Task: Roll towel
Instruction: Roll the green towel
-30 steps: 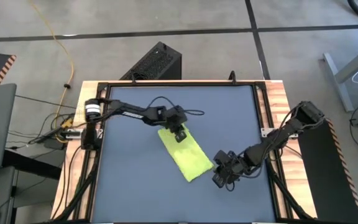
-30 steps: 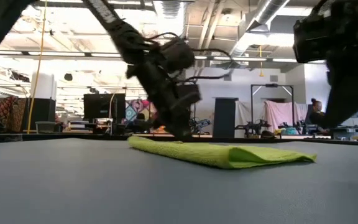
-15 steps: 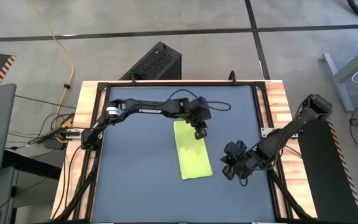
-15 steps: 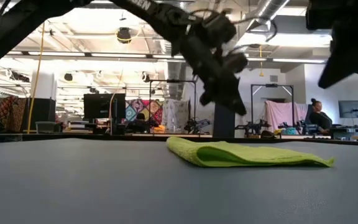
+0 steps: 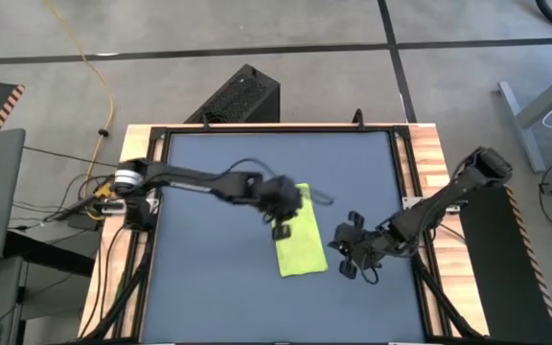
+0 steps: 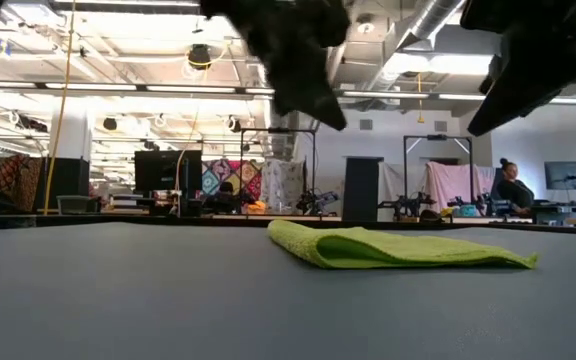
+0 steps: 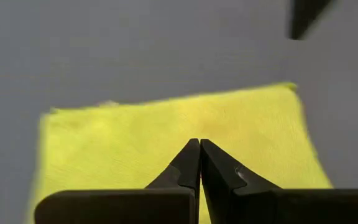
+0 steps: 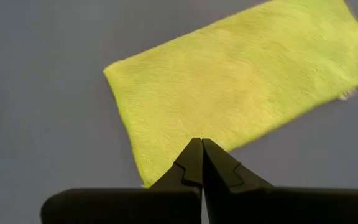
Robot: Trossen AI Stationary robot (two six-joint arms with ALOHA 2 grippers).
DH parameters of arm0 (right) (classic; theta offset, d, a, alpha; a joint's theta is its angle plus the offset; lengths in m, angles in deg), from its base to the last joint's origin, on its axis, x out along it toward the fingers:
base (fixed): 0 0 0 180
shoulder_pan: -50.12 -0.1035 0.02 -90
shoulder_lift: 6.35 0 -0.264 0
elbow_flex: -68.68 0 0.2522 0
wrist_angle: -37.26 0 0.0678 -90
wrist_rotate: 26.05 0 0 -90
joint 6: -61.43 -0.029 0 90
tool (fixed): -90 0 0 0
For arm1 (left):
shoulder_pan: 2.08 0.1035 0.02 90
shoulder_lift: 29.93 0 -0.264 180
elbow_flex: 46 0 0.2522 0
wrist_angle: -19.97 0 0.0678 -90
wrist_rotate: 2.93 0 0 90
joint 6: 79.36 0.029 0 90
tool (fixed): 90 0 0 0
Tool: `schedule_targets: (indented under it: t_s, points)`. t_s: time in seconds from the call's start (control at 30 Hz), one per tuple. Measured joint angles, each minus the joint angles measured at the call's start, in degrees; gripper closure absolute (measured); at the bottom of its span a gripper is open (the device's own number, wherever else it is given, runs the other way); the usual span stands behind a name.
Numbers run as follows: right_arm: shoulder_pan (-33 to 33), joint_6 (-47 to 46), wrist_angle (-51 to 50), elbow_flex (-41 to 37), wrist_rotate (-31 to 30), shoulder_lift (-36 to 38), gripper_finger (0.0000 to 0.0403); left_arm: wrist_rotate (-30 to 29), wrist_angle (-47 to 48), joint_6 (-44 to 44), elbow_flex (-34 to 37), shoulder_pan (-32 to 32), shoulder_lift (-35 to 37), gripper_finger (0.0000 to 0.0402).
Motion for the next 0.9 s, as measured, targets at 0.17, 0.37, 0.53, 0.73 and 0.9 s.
schedule_targets:
  t_s: [0.17,0.37,0.53,0.73,0.9]
  points:
    - [3.3,2.4,5.1,0.0,7.1,-4.1,0.0382,0.0,-20.9,-9.4,20.1,-4.0,4.6,0.0401]
    - [4.4,1.4,6.8,0.0,12.3,-9.4,0.0383,-1.4,-33.2,-19.4,29.8,-4.4,4.2,0.0401]
    - [2.4,1.4,10.7,0.0,12.9,-13.1,0.0383,-4.5,-34.6,-19.0,29.9,-3.4,4.4,0.0401]
    - [1.9,-1.3,14.2,0.0,13.2,-16.5,0.0383,0.1,-36.9,-19.9,29.7,-2.4,3.6,0.0401]
    - [0.7,-3.4,13.9,0.0,8.5,-18.3,0.0383,-0.2,-35.8,-20.5,29.7,-2.0,3.6,0.0401]
